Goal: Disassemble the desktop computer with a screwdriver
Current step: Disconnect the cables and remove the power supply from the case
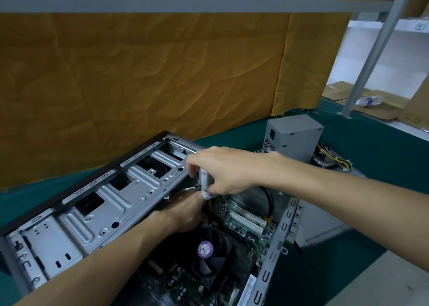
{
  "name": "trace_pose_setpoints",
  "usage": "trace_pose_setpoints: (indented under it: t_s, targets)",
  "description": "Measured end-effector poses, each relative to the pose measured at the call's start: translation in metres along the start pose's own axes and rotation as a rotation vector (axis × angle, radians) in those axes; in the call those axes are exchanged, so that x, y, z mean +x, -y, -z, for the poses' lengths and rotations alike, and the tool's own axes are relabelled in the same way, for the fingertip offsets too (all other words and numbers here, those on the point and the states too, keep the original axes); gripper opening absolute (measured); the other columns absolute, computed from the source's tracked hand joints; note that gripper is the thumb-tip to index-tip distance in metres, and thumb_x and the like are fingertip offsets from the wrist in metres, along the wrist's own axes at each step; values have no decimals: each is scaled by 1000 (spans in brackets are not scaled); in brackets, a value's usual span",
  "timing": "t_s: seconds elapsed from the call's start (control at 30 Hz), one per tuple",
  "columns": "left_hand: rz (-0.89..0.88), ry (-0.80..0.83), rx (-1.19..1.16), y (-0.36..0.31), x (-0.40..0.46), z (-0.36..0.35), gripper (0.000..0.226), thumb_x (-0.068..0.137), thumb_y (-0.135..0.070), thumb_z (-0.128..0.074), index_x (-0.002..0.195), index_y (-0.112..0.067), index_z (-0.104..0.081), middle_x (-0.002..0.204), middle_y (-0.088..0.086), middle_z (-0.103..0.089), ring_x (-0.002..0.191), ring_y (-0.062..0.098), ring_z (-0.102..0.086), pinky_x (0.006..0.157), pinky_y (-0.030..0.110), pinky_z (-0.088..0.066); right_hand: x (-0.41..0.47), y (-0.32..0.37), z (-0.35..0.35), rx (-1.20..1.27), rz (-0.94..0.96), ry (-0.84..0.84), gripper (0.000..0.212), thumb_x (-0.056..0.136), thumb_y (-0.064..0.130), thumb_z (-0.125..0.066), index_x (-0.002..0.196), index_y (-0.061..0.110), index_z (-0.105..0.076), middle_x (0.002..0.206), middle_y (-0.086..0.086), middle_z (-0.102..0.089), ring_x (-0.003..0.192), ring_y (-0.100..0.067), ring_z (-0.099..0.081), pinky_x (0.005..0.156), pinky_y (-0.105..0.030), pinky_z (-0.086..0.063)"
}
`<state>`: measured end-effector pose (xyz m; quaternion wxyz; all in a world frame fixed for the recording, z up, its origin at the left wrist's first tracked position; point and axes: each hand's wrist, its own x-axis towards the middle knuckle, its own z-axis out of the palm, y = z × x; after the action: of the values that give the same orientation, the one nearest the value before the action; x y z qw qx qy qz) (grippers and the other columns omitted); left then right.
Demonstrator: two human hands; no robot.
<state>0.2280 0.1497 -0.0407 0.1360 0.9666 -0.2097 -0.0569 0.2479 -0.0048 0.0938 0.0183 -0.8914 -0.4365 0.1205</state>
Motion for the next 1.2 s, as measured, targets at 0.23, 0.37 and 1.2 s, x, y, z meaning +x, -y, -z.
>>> trace_pose_setpoints:
  t_s: [0.23, 0.37, 1.2]
  targets:
    - [-9, 11, -4, -2, -1, 3, 43, 85, -19, -74, 123, -15, -54, 111, 11, -61, 100, 31, -59, 88, 41, -48, 8, 6, -8, -421, -96, -185, 43, 98, 54, -53, 114, 14, -53, 98, -11, -65, 83, -32, -62, 57, -37, -33]
    - [21, 52, 9, -4, -1, 5, 22, 87, -19, -70, 106, -14, -60, 101, 11, -66, 93, 31, -62, 84, 44, -50, 4, -5, 7, 87, -25, 114, 39, 85, 24, -76, 116, 27, -51, 108, 4, -61, 94, -12, -58, 70, -36, -47]
    - [-5, -15, -46, -4, -2, 2, 45, 86, -16, -70, 128, -15, -54, 108, 14, -63, 95, 33, -61, 85, 44, -50, 2, -1, -8, -226, -52, -127, 53, 93, 56, -63, 126, 17, -48, 98, -4, -66, 80, -23, -52, 64, -39, -42]
